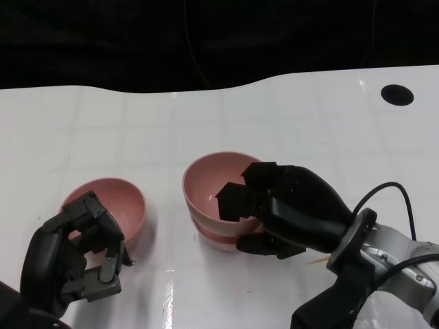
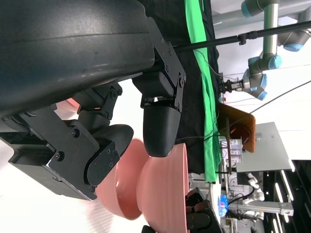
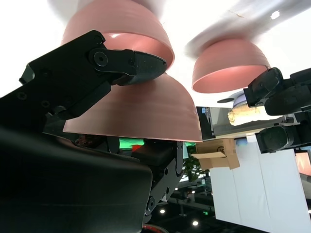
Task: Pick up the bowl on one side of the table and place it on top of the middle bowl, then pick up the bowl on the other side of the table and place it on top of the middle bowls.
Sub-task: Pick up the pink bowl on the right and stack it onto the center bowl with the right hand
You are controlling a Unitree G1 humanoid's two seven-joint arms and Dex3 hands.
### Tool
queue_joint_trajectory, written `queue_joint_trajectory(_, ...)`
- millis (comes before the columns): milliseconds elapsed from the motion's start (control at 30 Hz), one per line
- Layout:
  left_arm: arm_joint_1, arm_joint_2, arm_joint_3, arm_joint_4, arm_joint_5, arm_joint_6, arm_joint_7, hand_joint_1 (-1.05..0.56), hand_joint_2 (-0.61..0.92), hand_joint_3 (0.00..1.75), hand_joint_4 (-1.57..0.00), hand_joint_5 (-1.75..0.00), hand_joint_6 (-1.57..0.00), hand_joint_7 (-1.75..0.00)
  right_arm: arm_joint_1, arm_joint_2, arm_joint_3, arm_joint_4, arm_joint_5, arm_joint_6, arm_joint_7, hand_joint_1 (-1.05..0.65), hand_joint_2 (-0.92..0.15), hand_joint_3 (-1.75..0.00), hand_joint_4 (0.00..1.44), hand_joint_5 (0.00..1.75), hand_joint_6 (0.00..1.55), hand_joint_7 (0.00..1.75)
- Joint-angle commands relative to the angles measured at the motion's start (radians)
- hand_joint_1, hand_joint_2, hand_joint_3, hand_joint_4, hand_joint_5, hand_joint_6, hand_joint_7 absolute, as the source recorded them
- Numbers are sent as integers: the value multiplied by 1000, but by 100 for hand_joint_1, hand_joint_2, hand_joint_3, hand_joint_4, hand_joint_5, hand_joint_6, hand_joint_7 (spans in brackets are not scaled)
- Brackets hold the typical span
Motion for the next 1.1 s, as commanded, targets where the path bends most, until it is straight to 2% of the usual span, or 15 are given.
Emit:
queue_joint_trajectory(33,7,12,6,-11,-3,-5,4,1,51,134,-76,-175,-68,-165,-20,-12,1,23,2,-8,-19,-10,-67,-67,81,175,55,175)
queue_joint_trajectory(333,12,13,5,-16,-4,-6,-1,1,53,133,-74,-175,-67,-165,-32,-16,10,79,-4,0,-32,-12,-70,-65,80,175,54,175)
queue_joint_trajectory(433,13,12,4,-21,-7,-1,-1,1,54,133,-74,-175,-67,-165,-41,-14,12,105,-4,-1,-39,-12,-76,-57,79,175,55,175)
queue_joint_trajectory(600,11,14,4,-16,6,-8,7,1,54,131,-74,-175,-66,-166,-59,-11,20,142,-10,-1,-59,-13,-80,-54,79,175,55,175)
queue_joint_trajectory(1100,14,13,3,-19,1,-8,0,2,56,129,-73,-175,-66,-165,-85,-4,48,185,-14,9,-70,-16,-83,-49,78,175,54,175)
